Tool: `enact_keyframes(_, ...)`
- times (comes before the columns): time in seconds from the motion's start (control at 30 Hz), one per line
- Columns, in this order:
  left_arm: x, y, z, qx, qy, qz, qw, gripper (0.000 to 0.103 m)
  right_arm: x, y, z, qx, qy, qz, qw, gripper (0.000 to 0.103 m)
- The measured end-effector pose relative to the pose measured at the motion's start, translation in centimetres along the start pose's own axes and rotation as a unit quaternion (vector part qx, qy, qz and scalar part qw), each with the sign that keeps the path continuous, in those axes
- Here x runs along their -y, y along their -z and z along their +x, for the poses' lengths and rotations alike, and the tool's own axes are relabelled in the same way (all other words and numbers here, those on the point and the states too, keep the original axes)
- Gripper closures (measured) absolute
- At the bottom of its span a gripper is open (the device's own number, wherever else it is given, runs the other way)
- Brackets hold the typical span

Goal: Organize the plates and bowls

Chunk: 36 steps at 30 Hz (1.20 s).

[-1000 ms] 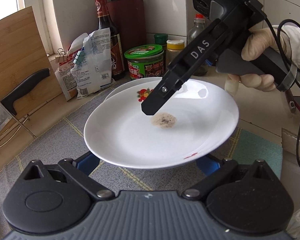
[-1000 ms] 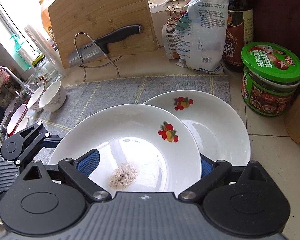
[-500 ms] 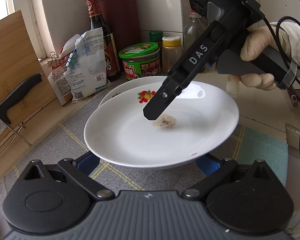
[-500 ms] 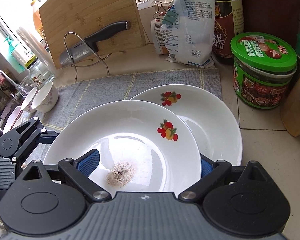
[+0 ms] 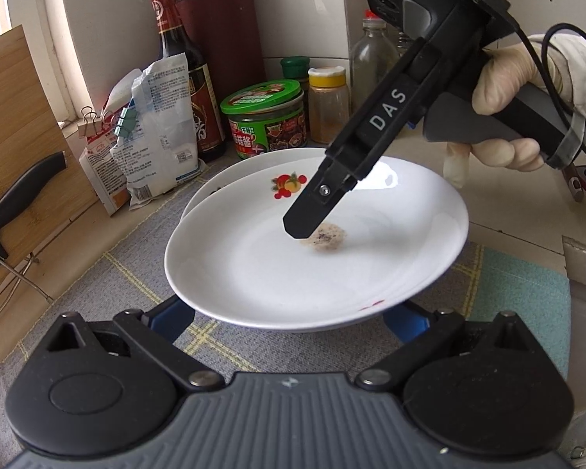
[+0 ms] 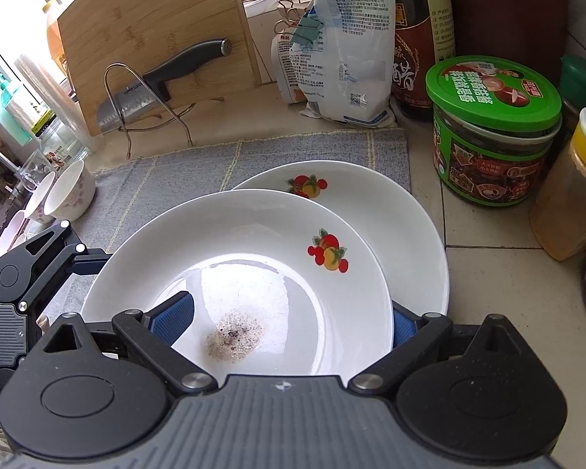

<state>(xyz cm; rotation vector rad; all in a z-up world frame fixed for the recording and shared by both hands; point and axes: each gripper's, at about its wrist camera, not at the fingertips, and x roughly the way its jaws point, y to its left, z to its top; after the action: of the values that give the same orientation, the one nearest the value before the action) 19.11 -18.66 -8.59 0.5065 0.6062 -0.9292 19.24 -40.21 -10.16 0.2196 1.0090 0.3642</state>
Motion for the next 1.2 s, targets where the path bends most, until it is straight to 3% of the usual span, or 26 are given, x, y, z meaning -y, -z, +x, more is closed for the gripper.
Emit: enact_keyframes(1.2, -0.6, 0.3, 0.2, 0.022, 0.0, -0.001, 0.9998, 0.003, -0.7, 1.2, -2.3, 0.005, 0.05, 0.018, 0.999, 0.0)
